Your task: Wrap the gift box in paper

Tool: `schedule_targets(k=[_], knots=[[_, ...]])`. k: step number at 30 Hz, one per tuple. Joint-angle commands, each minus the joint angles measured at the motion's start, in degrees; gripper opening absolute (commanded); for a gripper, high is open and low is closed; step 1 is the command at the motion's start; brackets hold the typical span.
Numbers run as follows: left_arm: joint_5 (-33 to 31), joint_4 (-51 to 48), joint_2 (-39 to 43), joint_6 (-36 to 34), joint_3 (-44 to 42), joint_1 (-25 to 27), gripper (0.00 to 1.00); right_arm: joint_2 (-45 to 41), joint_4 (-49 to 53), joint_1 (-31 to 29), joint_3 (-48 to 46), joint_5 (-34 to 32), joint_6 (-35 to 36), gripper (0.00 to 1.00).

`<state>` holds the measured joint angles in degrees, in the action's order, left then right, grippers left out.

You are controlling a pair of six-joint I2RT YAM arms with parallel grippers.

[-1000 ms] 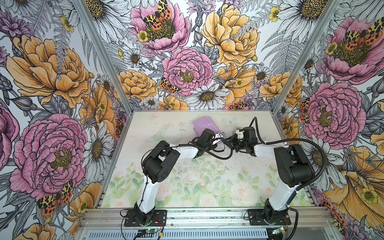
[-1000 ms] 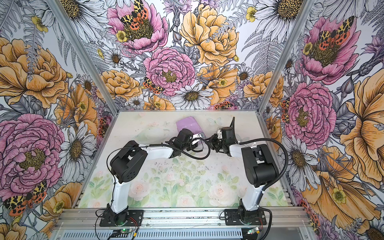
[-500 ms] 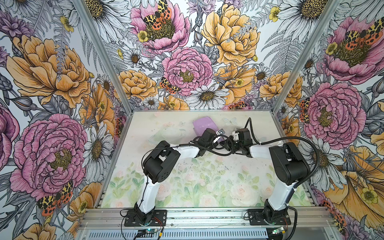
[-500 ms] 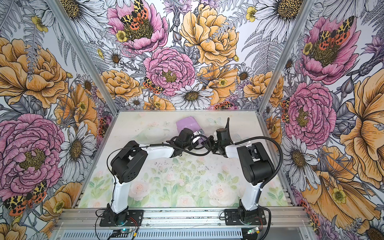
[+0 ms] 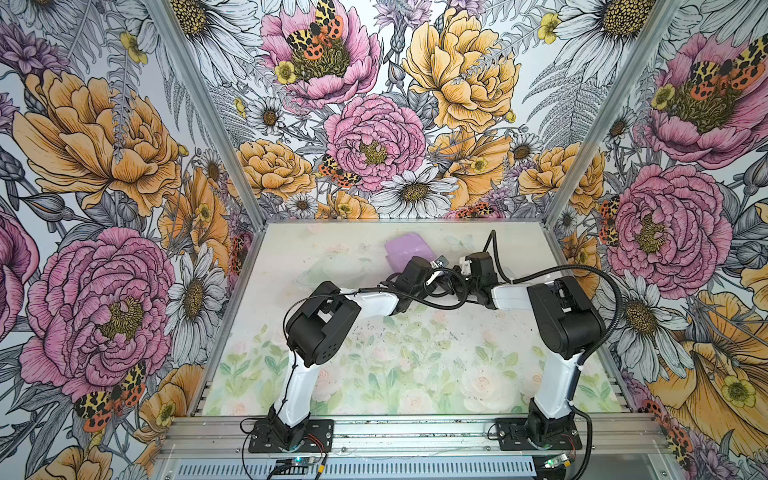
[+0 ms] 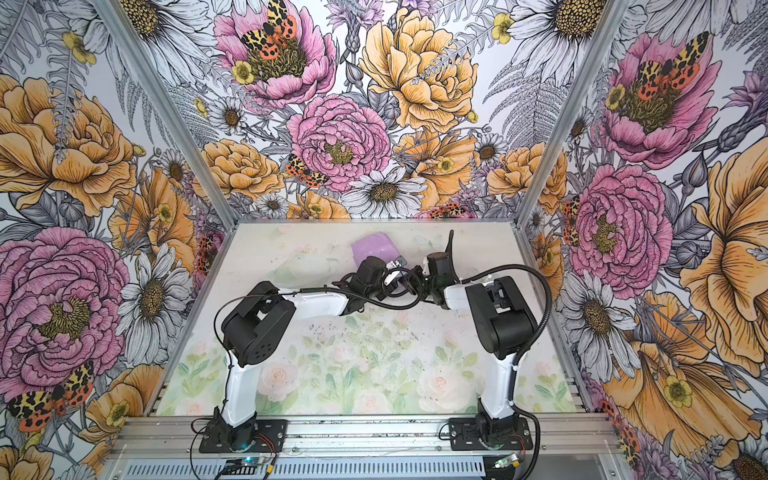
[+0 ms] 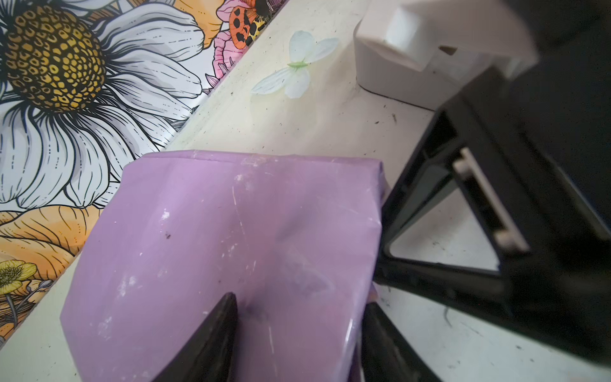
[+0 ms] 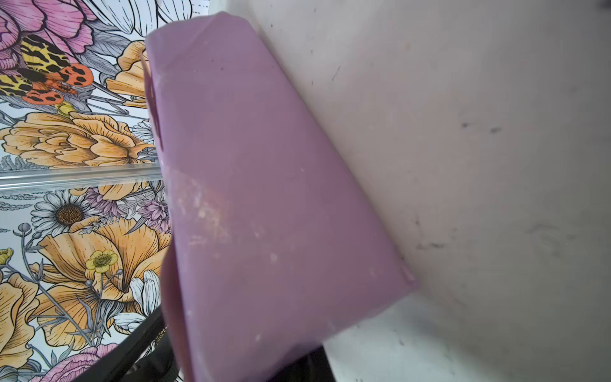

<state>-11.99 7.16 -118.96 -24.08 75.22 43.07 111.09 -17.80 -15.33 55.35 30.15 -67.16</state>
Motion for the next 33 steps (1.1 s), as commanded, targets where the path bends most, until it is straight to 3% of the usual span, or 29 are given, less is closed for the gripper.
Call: schedule_targets(k=[1, 3, 8, 10, 16, 23, 28, 33], knots=[[3.46, -9.1, -1.96, 2.19, -3.28, -1.15, 0.59, 0.97, -2.55, -0.4, 1.88, -1.62, -0.45, 0.05], [4.21, -8.59, -1.12, 1.97, -3.26, -1.1, 0.61, 0.87, -2.61, -0.41, 2.04, -1.85, -0.55, 0.04], [5.0, -5.84, 2.45, 1.33, -3.99, -0.88, 0.85, 0.61, -2.65, -0.43, 2.03, -1.89, -0.56, 0.04], [5.26, -3.98, 4.42, 0.63, -4.81, -0.8, 0.99, 0.4, -2.65, -0.5, 1.9, -1.91, -0.55, 0.04], [4.88, 2.86, 9.89, -3.59, -9.41, -1.21, 0.99, 0.27, -2.66, -0.59, 1.9, -1.89, -0.53, 0.04], [5.8, 11.37, 10.15, -5.78, -15.84, -2.78, 0.99, 0.03, -2.62, -0.63, 1.87, -1.74, -0.56, 0.03], [1.62, 12.72, 6.62, -8.36, -13.83, -2.1, 0.99, 0.0, -2.59, -0.72, 1.83, -1.52, -0.5, 0.04], [1.44, 14.12, 4.85, -9.82, -12.36, -1.87, 0.99, -0.26, -2.59, -0.71, 1.81, -1.61, -0.56, 0.03]])
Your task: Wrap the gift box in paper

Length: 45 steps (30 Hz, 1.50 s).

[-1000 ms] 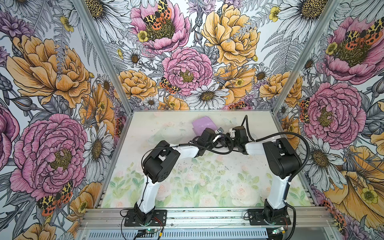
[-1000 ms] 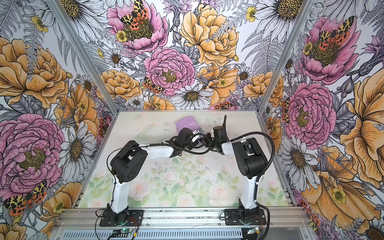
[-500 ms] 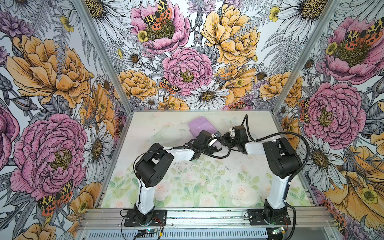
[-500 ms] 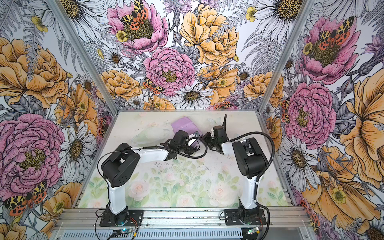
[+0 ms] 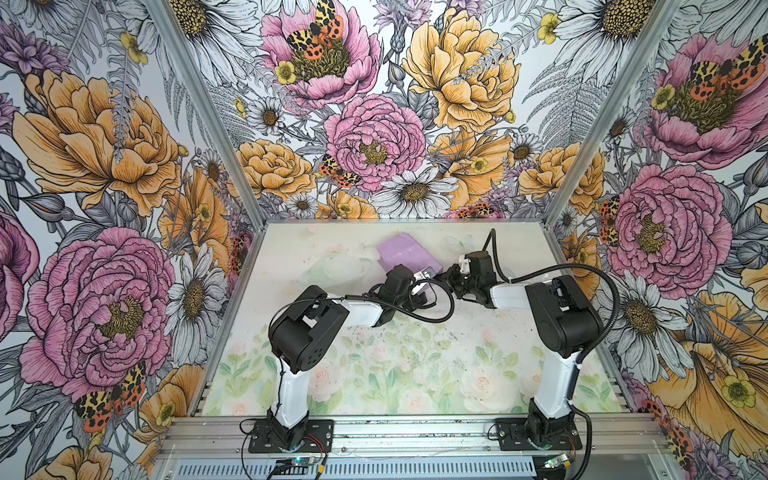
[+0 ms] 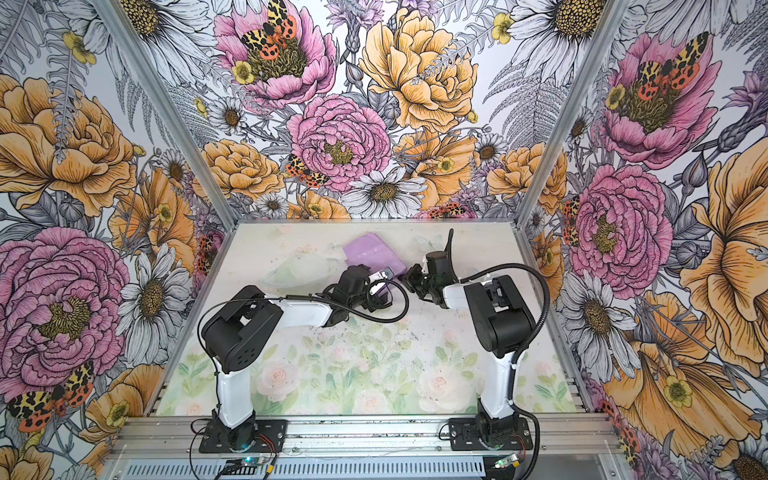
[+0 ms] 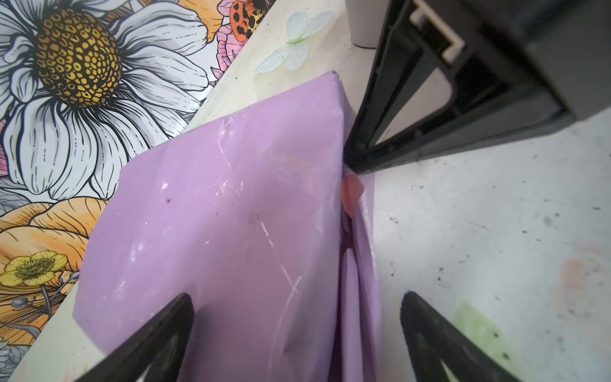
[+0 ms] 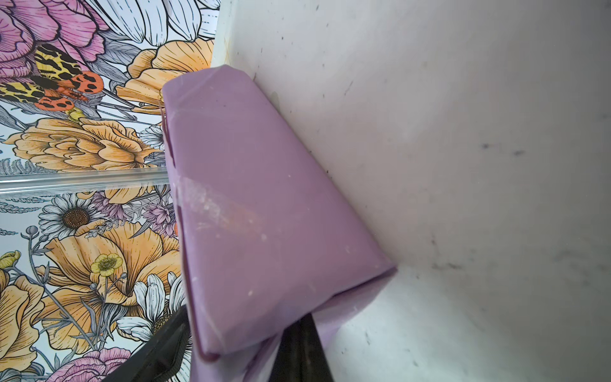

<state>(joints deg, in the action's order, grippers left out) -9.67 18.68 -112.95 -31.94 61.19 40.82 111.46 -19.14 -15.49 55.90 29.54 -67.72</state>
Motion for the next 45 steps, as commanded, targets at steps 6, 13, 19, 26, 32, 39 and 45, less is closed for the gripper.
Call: schedule_targets(k=[6, 13, 19, 26, 32, 39, 45], knots=[[-4.88, 0.06, -3.82, -2.14, 3.13, 0.4, 0.96, -0.88, -1.21, -0.53, 1.38, -0.88, 0.02, 0.03], [-7.54, -1.01, -4.83, -1.08, 2.66, 0.75, 0.86, -1.67, -1.5, -0.56, 1.14, -0.86, 0.03, 0.04], [-7.82, -3.81, -4.67, 0.21, 3.63, 0.51, 0.81, -4.44, -1.54, -0.34, 0.01, -1.17, 0.77, 0.12], [-7.2, -10.23, -3.87, 4.9, 5.72, 0.4, 0.78, -12.54, 1.92, 3.01, -6.25, -1.02, 4.63, 0.16], [-8.17, -13.67, -4.87, 7.6, 7.66, 1.37, 0.78, -19.53, 9.96, 9.11, -11.15, 0.79, 10.27, 0.17], [-9.24, -15.4, -5.65, 10.48, 7.33, 2.07, 0.77, -22.64, 17.09, 15.27, -12.92, 3.11, 16.17, 0.17], [-9.63, -15.49, -7.65, 12.66, 7.05, 2.42, 0.77, -22.19, 16.17, 16.79, -13.29, 5.07, 16.98, 0.18]])
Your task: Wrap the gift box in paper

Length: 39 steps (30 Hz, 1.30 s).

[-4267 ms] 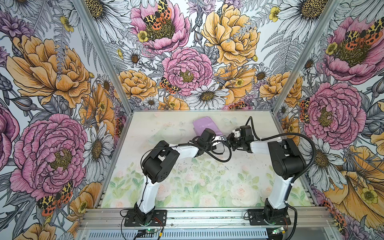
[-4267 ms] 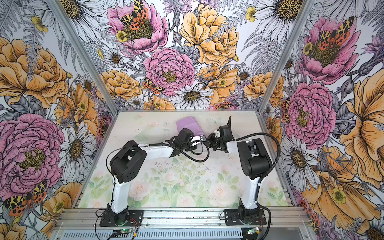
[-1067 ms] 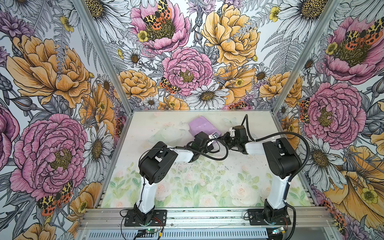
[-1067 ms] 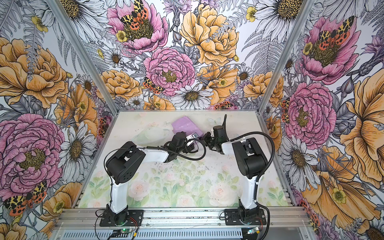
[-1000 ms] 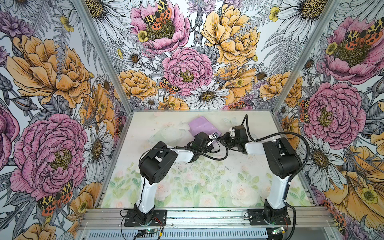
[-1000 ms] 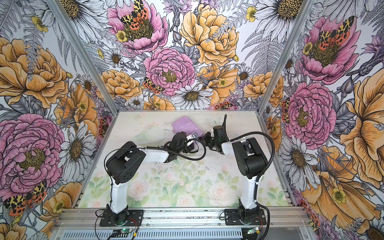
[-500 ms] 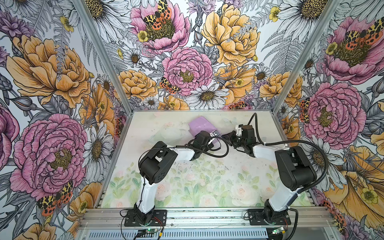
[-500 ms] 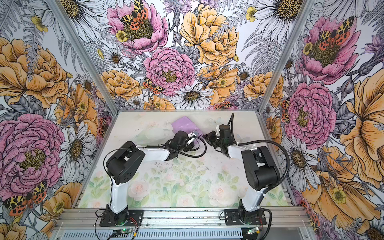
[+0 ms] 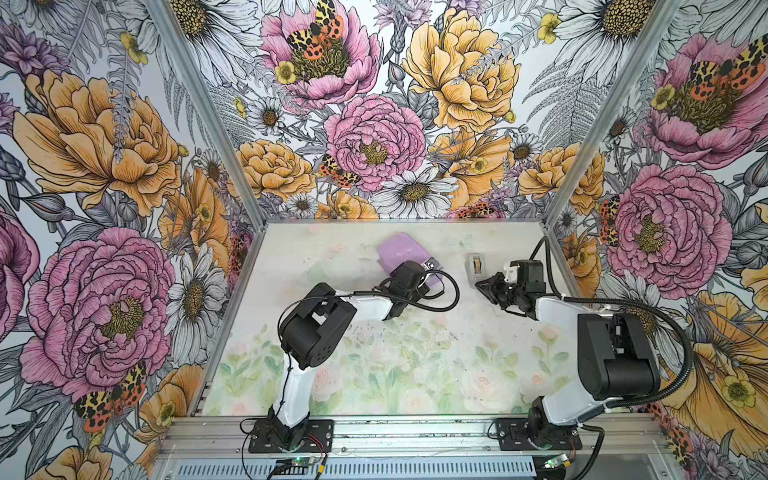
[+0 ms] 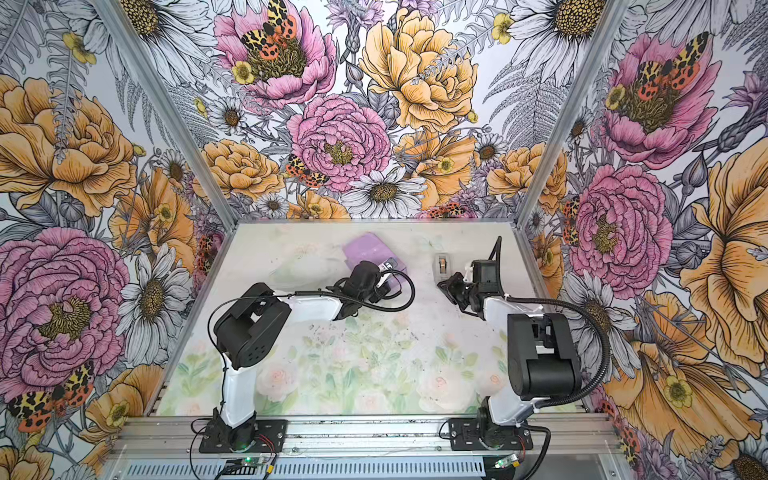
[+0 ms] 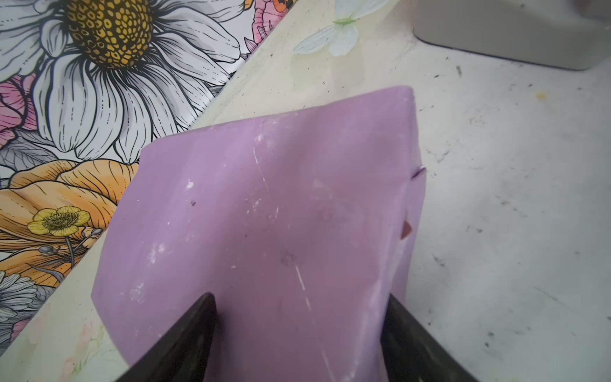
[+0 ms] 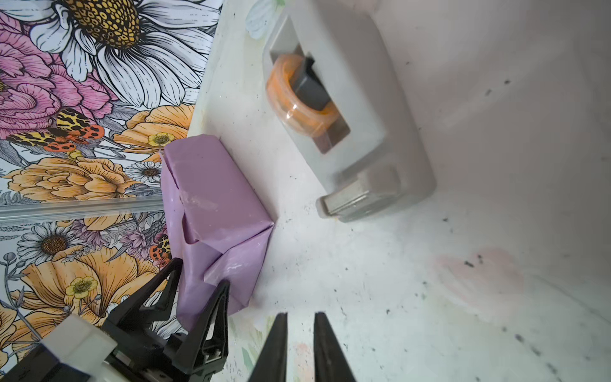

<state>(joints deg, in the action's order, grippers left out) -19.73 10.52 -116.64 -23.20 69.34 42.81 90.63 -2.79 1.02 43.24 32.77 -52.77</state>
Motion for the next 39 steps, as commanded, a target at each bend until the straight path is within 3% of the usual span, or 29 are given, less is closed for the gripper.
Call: schedule_targets(k=[1, 8, 13, 23, 29, 35, 39], knots=[[0.64, -7.36, -4.09, 4.51, -0.98, 0.48, 0.77, -1.33, -0.59, 0.33, -0.75, 2.12, 1.88, 0.18], [3.02, -5.61, -4.33, 6.75, -1.46, -0.15, 0.76, -0.14, -0.95, 2.72, -0.54, 5.09, 3.57, 0.18], [5.44, -4.06, -3.55, 7.25, -2.56, -1.15, 0.76, 0.63, 6.08, 4.59, 1.76, 5.69, 9.98, 0.19], [6.19, -4.02, -2.66, 6.51, -3.3, -2.02, 0.76, 3.21, 10.17, 7.19, 3.22, 5.91, 13.48, 0.23], [6.07, -4.09, -2.79, 6.26, -3.39, -2.09, 0.77, 7.1, 11.96, 7.79, 6.12, 8.18, 14.52, 0.32], [6.35, -4.07, -2.98, 6.33, -3.23, -2.1, 0.77, 12.26, 12.7, 7.86, 10.15, 10.6, 16.53, 0.35], [6.32, -4.02, -2.98, 6.15, -3.0, -2.1, 0.76, 14.39, 12.93, 8.03, 12.48, 10.64, 21.5, 0.35]])
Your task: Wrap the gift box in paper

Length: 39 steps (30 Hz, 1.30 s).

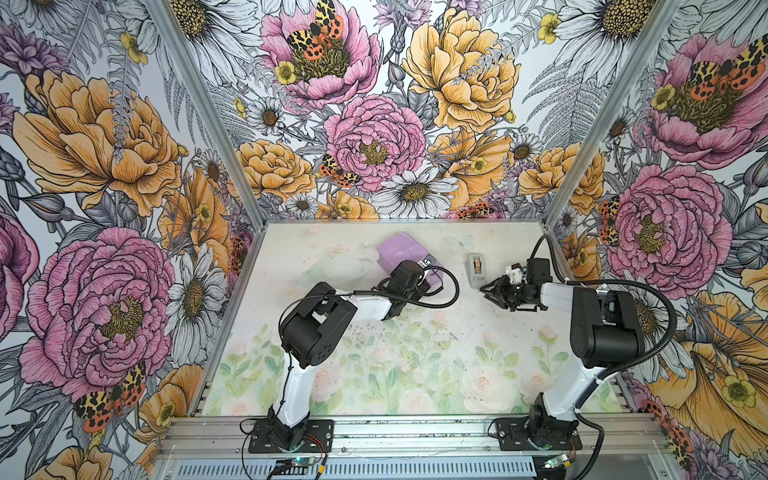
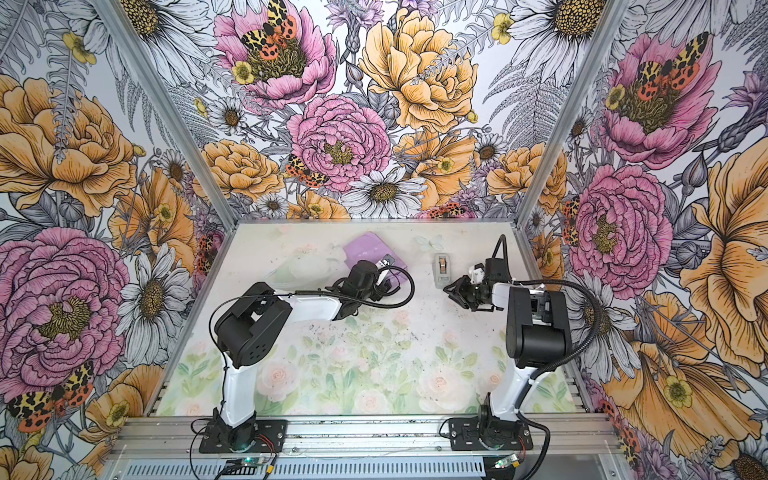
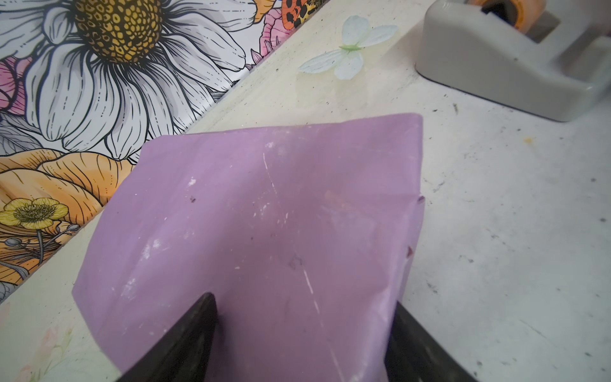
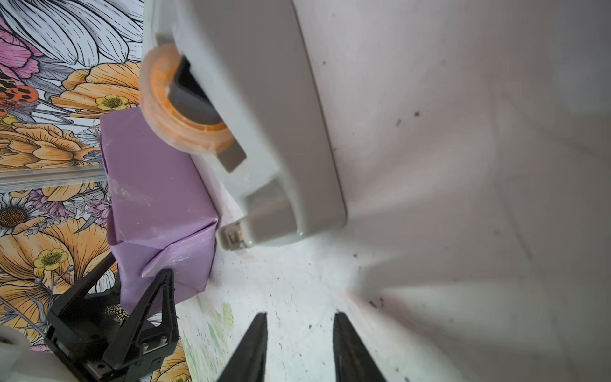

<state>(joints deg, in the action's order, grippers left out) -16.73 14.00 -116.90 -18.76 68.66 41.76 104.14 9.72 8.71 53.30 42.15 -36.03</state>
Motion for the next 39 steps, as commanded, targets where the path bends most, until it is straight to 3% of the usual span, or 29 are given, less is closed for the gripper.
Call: schedule_targets(k=[1, 12, 23, 31, 39], knots=[[3.37, -7.5, -2.72, 1.71, -2.35, -1.15, 0.77, 1.07, 0.61, 0.47, 2.72, 0.95, 5.95, 0.35], [3.33, -7.49, -2.7, 1.63, -2.06, -1.24, 0.76, 5.49, 1.07, 0.78, 6.53, 4.19, 12.98, 0.41], [3.24, -7.58, -2.72, 1.45, -2.01, -1.34, 0.77, 8.64, 1.17, 0.78, 9.32, 7.72, 16.16, 0.38], [3.1, -7.56, -2.45, 1.23, -2.22, -1.32, 0.76, 8.71, 1.18, 0.79, 9.37, 8.89, 17.16, 0.23], [2.87, -7.63, -2.28, 1.2, -2.35, -1.43, 0.76, 5.68, 1.18, 1.29, 7.67, 8.54, 17.19, 0.0]])
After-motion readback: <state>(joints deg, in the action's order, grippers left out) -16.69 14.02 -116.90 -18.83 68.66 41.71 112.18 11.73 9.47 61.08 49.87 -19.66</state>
